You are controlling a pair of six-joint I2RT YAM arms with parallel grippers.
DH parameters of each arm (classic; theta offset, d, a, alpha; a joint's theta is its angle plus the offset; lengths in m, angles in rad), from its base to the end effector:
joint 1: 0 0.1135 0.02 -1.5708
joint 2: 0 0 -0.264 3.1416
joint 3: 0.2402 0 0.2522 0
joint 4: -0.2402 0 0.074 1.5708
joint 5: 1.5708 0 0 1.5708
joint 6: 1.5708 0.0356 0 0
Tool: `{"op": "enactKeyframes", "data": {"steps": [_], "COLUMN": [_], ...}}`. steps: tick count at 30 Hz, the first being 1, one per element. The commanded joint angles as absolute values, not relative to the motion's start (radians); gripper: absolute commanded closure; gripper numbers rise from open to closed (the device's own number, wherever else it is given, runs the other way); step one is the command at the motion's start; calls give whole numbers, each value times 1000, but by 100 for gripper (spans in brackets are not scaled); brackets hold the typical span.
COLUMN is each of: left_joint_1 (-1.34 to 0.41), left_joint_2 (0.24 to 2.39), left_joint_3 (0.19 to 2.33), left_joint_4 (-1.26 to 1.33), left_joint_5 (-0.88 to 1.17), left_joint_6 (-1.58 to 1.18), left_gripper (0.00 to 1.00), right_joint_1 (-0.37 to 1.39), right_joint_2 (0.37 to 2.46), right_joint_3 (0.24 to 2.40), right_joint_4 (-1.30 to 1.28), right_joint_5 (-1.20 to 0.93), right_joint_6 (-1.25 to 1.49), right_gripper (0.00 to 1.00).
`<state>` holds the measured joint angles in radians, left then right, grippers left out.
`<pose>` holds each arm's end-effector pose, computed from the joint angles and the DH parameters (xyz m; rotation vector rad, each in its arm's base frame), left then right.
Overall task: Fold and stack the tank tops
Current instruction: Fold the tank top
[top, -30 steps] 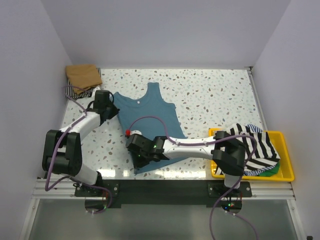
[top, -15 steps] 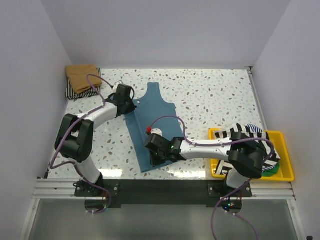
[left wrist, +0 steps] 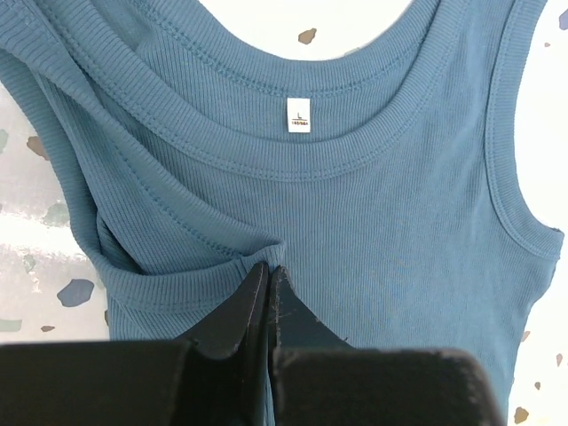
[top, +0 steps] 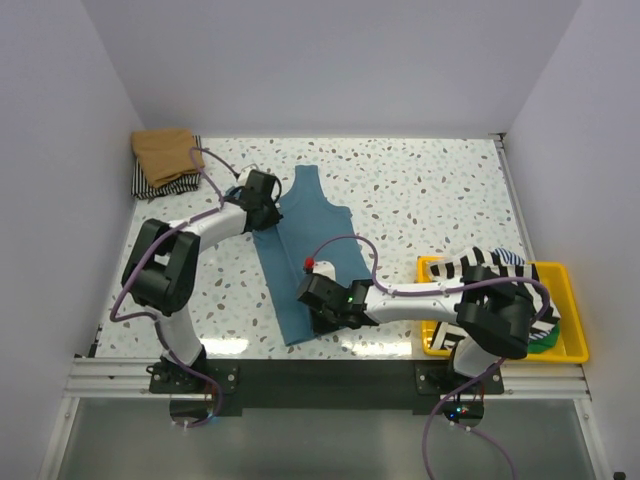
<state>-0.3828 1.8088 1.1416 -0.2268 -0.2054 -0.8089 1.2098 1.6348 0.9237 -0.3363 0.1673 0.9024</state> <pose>0.3552 -0.1352 0.1808 -0.6066 2.3827 -0.2757 0.1172 0.2937 0.1680 -0.3527 2.6723 0.5170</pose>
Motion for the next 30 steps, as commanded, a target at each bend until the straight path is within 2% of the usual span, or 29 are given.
{"op": "enactKeyframes", "data": {"steps": [1, 2, 4, 5, 7, 8, 12, 15, 16, 17, 18, 30], "left_joint_1": [-387, -387, -388, -388, -388, -388, -388, -388, -388, -388, -388, -402], "left_joint_2": [1821, 1821, 1821, 1812, 1792, 1784, 1749, 1733, 1732, 1730, 1730, 1815], "left_joint_3": [1183, 1183, 1186, 1184, 1186, 1189, 1206, 1207, 1206, 1195, 1183, 1124], "left_joint_4": [-203, -198, -193, -190, -180, -178, -176, -196, -204, -207, -195, -172], "left_joint_5": [-235, -226, -222, -221, -224, -229, -239, -249, -249, -244, -236, -219], "left_joint_6": [-804, -801, -793, -792, -776, -770, -742, -759, -765, -778, -781, -824], "left_gripper": [100, 99, 87, 77, 66, 57, 49, 53, 58, 71, 73, 82], "right_joint_1": [1212, 1212, 1212, 1212, 1212, 1212, 1212, 1219, 1223, 1227, 1230, 1273], "right_joint_2": [1592, 1589, 1565, 1553, 1513, 1500, 1454, 1468, 1480, 1515, 1534, 1771], "right_joint_3": [905, 904, 907, 910, 917, 922, 954, 985, 997, 1024, 1038, 1108], "right_joint_4": [-331, -339, -373, -383, -435, -454, -537, -531, -526, -523, -520, -477], "right_joint_5": [202, 221, 244, 259, 313, 331, 426, 434, 427, 422, 414, 338], "right_joint_6": [931, 934, 937, 936, 934, 934, 925, 888, 864, 851, 836, 758], "right_gripper": [100, 96, 86, 76, 65, 63, 62, 66, 69, 71, 72, 74]}}
